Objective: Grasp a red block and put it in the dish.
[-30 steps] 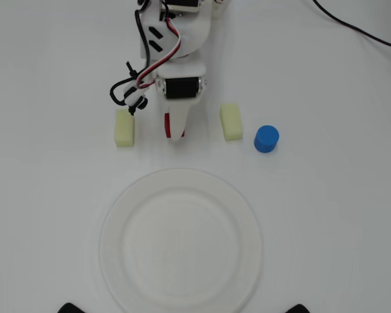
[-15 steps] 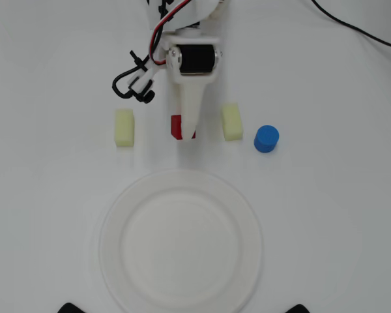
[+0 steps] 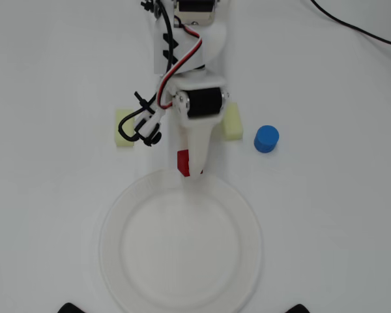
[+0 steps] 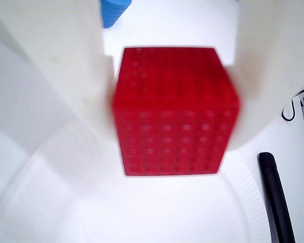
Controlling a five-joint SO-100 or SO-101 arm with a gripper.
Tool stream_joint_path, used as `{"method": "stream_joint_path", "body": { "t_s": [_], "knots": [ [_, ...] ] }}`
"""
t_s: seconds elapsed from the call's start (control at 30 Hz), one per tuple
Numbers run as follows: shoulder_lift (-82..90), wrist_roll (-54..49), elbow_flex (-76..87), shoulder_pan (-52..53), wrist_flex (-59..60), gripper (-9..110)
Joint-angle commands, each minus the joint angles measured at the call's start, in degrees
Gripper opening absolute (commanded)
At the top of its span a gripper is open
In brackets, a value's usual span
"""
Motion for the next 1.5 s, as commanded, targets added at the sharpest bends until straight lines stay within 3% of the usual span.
{"method": "stream_joint_path", "body": {
  "t_s": [0.0,0.7,1.13,1.47],
  "knots": [
    [-3.7,1.0,-6.9,-0.3,-1.0,0],
    [-19.6,0.6,-17.1,1.1,-0.8,0],
    [-19.2,1.3,-19.6,1.8,6.0,22],
    [-11.4,1.1,-20.0,3.2,16.3,28]
  ]
}}
